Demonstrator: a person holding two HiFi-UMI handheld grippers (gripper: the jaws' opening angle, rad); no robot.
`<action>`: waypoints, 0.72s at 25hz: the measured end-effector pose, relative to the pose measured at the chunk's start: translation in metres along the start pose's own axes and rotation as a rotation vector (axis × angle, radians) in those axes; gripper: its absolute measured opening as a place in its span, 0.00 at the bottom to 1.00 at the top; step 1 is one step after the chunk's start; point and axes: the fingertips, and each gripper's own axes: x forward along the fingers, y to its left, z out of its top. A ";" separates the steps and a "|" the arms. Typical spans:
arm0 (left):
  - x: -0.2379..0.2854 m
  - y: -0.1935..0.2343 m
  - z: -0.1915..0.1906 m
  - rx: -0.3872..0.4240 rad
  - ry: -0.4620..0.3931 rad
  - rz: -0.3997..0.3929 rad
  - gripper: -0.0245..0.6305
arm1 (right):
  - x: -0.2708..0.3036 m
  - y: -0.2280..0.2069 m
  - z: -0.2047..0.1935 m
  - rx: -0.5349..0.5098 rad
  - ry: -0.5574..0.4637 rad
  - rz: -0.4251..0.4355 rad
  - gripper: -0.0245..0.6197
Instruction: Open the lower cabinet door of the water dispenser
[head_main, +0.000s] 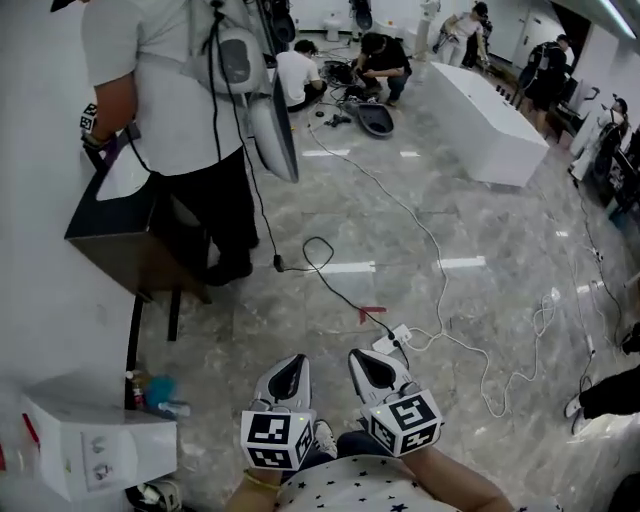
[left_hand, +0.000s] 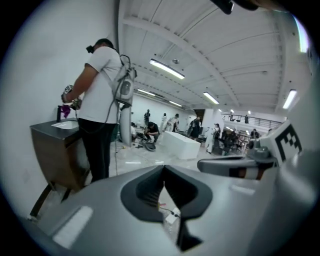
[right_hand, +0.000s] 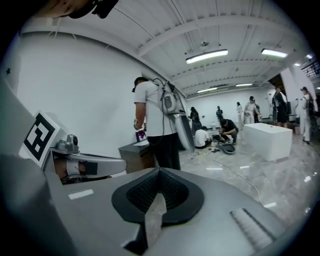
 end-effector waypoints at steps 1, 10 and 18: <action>-0.010 0.016 -0.001 -0.016 -0.006 0.038 0.05 | 0.011 0.015 0.001 -0.017 0.010 0.037 0.04; -0.113 0.152 -0.037 -0.253 -0.059 0.454 0.05 | 0.095 0.163 -0.010 -0.220 0.160 0.464 0.04; -0.229 0.248 -0.089 -0.408 -0.092 0.815 0.05 | 0.143 0.312 -0.037 -0.359 0.254 0.799 0.04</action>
